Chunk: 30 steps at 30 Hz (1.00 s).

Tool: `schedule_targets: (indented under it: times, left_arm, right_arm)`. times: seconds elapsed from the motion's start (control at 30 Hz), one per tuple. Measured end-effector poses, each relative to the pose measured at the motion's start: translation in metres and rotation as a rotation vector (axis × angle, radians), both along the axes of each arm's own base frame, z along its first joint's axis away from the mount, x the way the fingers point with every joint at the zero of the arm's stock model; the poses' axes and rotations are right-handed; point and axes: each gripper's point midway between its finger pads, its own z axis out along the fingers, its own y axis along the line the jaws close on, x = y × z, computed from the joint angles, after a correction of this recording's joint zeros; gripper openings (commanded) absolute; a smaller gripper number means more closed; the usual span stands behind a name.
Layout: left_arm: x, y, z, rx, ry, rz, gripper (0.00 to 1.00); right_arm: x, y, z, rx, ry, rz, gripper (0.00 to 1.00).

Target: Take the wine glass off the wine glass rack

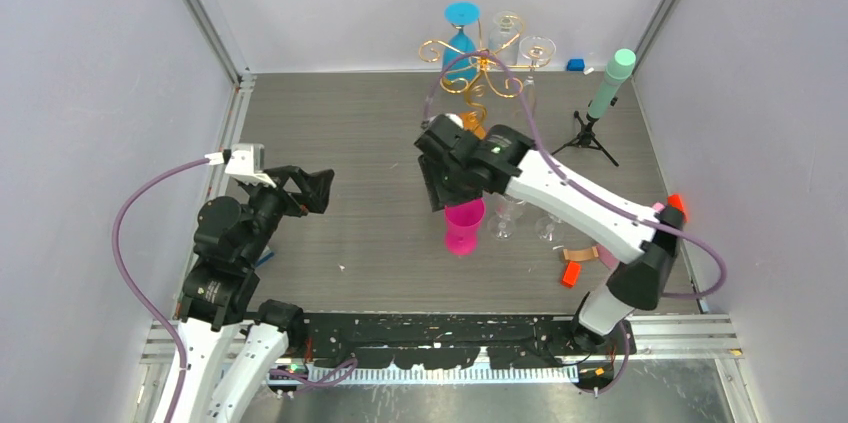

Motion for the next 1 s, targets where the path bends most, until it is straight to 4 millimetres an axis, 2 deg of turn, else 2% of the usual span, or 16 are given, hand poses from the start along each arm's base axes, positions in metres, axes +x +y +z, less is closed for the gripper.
schedule_targets:
  times: [0.13, 0.23, 0.33, 0.43, 0.57, 0.73, 0.9, 1.0]
  left_arm:
    - [0.0, 0.001, 0.0, 0.01, -0.004, 0.005, 0.93]
    - [0.001, 0.001, 0.0, 0.011, -0.002, 0.005, 0.93]
    - [0.002, 0.001, -0.001, 0.012, 0.0, 0.005, 0.93]
    - [0.002, 0.001, -0.001, 0.012, 0.0, 0.007, 0.93]
    - [0.003, 0.003, -0.001, 0.013, 0.002, 0.016, 0.93]
    - [0.005, 0.003, -0.003, 0.016, 0.011, 0.023, 0.93]
    - [0.006, 0.004, -0.004, 0.017, 0.014, 0.029, 0.93]
    - [0.007, 0.004, -0.005, 0.018, 0.017, 0.031, 0.93]
  right_arm:
    - [0.001, -0.007, 0.058, 0.149, -0.096, -0.015, 0.51]
    - [0.005, -0.022, 0.107, 0.29, -0.179, -0.049, 0.52]
    - [0.02, -0.048, 0.146, 0.418, -0.253, -0.147, 0.52]
    - [0.047, -0.088, 0.174, 0.511, -0.328, -0.318, 0.52]
    - [0.082, -0.137, 0.19, 0.577, -0.392, -0.536, 0.52]
    - [0.118, -0.178, 0.201, 0.658, -0.433, -0.733, 0.49]
    - [0.152, -0.2, 0.204, 0.728, -0.457, -0.85, 0.35]
    - [0.171, -0.202, 0.199, 0.745, -0.44, -0.887, 0.36]
